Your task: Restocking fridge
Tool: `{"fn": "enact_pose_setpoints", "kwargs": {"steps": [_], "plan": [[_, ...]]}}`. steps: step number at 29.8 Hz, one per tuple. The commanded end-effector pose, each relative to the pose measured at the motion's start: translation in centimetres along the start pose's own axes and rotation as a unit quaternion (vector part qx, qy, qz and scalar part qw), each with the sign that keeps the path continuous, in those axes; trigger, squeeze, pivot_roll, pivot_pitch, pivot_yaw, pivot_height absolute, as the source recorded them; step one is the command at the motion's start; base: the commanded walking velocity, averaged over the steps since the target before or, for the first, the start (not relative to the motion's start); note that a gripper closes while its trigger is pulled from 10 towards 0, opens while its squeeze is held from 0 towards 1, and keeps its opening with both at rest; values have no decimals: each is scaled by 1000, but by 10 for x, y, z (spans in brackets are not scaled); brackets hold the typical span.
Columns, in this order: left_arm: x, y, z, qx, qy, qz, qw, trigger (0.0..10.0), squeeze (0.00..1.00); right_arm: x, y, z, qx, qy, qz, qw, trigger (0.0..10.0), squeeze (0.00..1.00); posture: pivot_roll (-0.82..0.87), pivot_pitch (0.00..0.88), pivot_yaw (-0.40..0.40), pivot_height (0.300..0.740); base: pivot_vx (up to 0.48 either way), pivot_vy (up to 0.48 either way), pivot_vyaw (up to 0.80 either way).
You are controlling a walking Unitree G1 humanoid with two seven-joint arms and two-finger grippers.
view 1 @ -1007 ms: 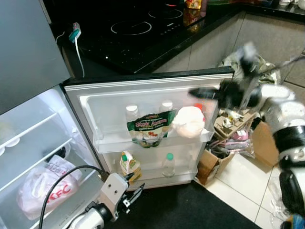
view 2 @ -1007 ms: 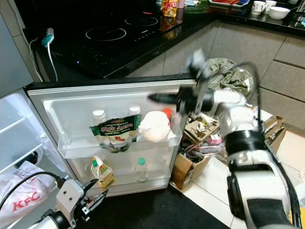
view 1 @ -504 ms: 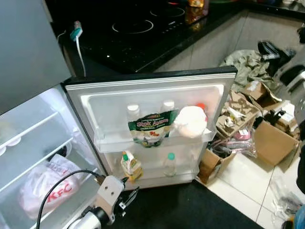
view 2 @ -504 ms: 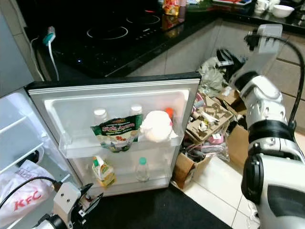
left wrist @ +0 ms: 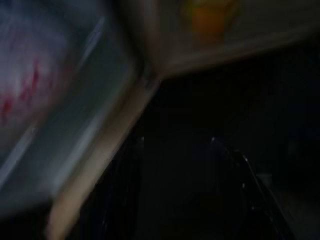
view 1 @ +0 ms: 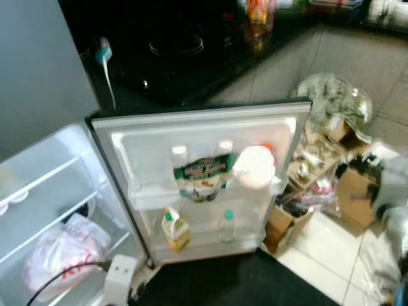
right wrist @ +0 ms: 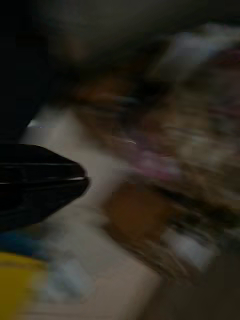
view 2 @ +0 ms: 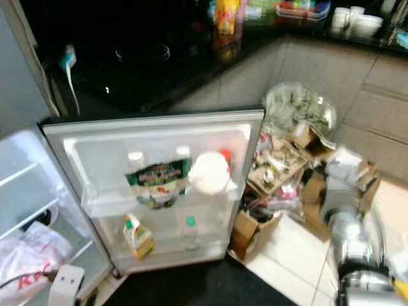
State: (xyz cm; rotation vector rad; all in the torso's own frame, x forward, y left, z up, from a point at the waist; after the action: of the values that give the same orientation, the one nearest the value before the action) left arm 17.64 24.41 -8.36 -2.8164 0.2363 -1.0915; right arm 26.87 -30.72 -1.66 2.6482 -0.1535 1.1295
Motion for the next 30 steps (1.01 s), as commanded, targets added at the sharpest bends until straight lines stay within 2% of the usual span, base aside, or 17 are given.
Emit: {"fn": "enact_pose_setpoints", "kwargs": {"steps": [1, 2, 3, 5, 6, 8, 11, 16, 22, 25, 30], "plan": [[-11, 5, 0, 3, -29, -6, 1000, 10000, 0, 4, 5, 0, -13, 1, -12, 1000, 10000, 0, -62, 50, -17, 740, 0, 0, 0], [-14, 9, 0, -2, -37, -10, 999, 10000, 0, -24, -5, -2, -5, -35, 2, 999, 10000, 0, -62, 50, -17, 740, 0, 0, 0], [-14, 9, 0, -2, -37, -10, 999, 10000, 0, -24, -5, -2, -5, -35, 2, 999, 10000, 0, -62, 50, -17, 740, 0, 0, 0], [-13, 20, 3, -25, -36, -23, 999, 10000, 0, -74, -32, -10, 24, -92, 10, 995, 10000, 0, -67, 43, 3, 740, 0, 0, 0], [-13, 25, 4, -31, -40, -26, 998, 10000, 0, -92, -43, -15, 36, -111, 8, 993, 10000, 0, -65, 41, 6, 740, 0, 0, 0], [-13, 25, 4, -31, -40, -26, 998, 10000, 0, -92, -43, -15, 36, -111, 8, 993, 10000, 0, -65, 41, 6, 740, 0, 0, 0], [-5, 32, 11, -43, -51, 2, 998, 10000, 0, -119, -63, -25, 52, -136, 43, 988, 10000, 0, -54, 44, 17, 740, 0, 0, 0], [4, 34, 15, -40, -52, 8, 998, 10000, 0, -122, -68, -27, 51, -128, 72, 988, 10000, 0, -57, 50, 27, 740, 0, 0, 0], [7, 39, 18, -40, -59, 6, 997, 10000, 0, -120, -72, -27, 58, -128, 56, 988, 10000, 0, -61, 53, 25, 740, 0, 0, 0], [8, 46, 19, -44, -55, 5, 998, 10000, 0, -118, -82, -26, 73, -129, 55, 987, 10000, 0, -65, 55, 20, 740, 0, 0, 0], [7, 47, 18, -44, -56, -5, 997, 10000, 0, -112, -91, -24, 82, -124, 57, 987, 10000, 0, -69, 58, 13, 740, 0, 0, 0]]}}
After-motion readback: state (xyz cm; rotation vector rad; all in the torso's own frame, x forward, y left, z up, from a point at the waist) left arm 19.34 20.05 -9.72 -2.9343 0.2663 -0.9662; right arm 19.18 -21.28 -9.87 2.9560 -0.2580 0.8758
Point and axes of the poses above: a point about 5 cm out from each wrist's last joint towards the gripper, its own z axis pointing out of the wrist towards the gripper, its own x axis along the axis of the wrist's last joint, y = z × x, the point moved 2 cm from there along z, pointing out of the wrist towards the gripper, and after that the axes turned 5 degrees about z, right-handed, at the moved point
